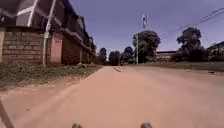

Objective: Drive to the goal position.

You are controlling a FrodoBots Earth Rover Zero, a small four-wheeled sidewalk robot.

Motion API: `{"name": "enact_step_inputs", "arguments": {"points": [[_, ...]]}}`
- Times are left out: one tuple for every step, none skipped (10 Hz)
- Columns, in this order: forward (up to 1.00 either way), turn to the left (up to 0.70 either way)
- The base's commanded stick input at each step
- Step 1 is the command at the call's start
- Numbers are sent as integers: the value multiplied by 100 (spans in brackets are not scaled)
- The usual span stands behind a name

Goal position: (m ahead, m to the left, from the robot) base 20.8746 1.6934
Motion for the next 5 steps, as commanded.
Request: {"name": "enact_step_inputs", "arguments": {"points": [[85, 34], [85, 14], [85, 6], [85, 32], [85, 33]]}}
